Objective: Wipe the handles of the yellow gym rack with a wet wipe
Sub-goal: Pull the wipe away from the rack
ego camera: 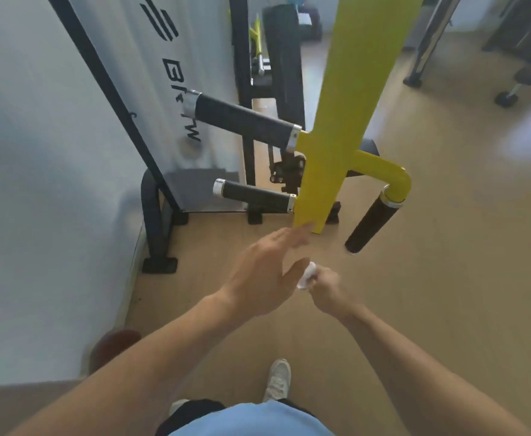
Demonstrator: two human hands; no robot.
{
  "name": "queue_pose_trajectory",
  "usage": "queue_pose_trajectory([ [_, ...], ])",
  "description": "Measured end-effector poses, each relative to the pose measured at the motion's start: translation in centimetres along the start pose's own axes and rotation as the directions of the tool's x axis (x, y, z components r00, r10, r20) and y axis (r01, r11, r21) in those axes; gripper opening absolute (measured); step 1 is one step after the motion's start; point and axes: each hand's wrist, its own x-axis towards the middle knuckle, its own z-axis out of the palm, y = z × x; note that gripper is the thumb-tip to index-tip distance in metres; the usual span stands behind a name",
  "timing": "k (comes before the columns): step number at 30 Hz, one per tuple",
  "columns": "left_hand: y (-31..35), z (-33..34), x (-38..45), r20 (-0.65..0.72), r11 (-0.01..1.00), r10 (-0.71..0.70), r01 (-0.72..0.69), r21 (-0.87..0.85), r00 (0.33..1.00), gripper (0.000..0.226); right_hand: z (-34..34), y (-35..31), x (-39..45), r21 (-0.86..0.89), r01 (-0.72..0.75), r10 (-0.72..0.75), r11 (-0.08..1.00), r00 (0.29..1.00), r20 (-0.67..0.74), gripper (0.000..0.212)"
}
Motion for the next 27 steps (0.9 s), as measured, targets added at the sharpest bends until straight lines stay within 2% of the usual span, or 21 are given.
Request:
queue_pose_trajectory([
  [2, -2.9, -0.7, -2.6, -0.007, 0.989, -0.136, 0.135, -0.063, 0.991, 0.046, 3.0, -2.2, -0.4, -0.069, 0.036, -0.025, 0.997, 0.987, 0.158, 0.038],
  [4, -6.0, -1.7, -5.7, -0.021, 0.935, -0.336, 0.331, -0.129, 0.942, 0.043, 6.5, -4.7, -0.4, -0.079, 0.076, -0.055, 0.994, 0.97, 0.238, 0.037],
  [7, -11.0, -4.2, -11.1, -0.085, 0.8, -0.586, 0.559, -0.218, 0.806, 0.043, 12.6, -8.0, -0.4, -0.008, 0.129, -0.12, 0.992, 0.944, 0.308, 0.024],
  [9, -14.1, -6.2, -15.2, -0.112, 0.691, -0.714, 0.668, -0.276, 0.692, 0.038, 17.1, -10.2, -0.9, 0.005, 0.132, -0.125, 0.991, 0.93, 0.346, 0.015],
  [11, -17.2, -8.1, -19.8, -0.125, 0.577, -0.809, 0.736, -0.355, 0.575, 0.032, 21.9, -12.1, -1.6, 0.025, 0.099, -0.1, 0.995, 0.909, 0.406, 0.017],
  [14, -21.5, -10.3, -26.5, -0.123, 0.425, -0.898, 0.763, -0.487, 0.422, 0.028, 29.2, -14.5, -3.2, 0.076, -0.003, -0.038, 0.997, 0.843, 0.536, 0.014],
  [17, -24.4, -12.7, -31.7, -0.049, 0.299, -0.942, 0.766, -0.569, 0.331, 0.028, 35.5, -16.6, -5.0, 0.091, -0.078, 0.005, 0.993, 0.789, 0.615, 0.016],
  [20, -27.1, -14.9, -35.8, 0.033, 0.179, -0.961, 0.708, -0.683, 0.276, 0.022, 40.5, -18.7, -6.4, 0.124, -0.121, 0.013, 0.985, 0.765, 0.644, 0.015],
  [24, -30.8, -16.5, -39.5, 0.029, 0.153, -0.969, 0.691, -0.707, 0.245, 0.009, 45.4, -20.3, -6.8, 0.114, -0.135, 0.043, 0.984, 0.812, 0.582, 0.018],
  [27, -33.4, -16.6, -41.0, 0.013, 0.119, -0.982, 0.677, -0.726, 0.187, 0.007, 48.7, -20.4, -6.0, 0.088, -0.164, 0.086, 0.982, 0.819, 0.568, 0.019],
])
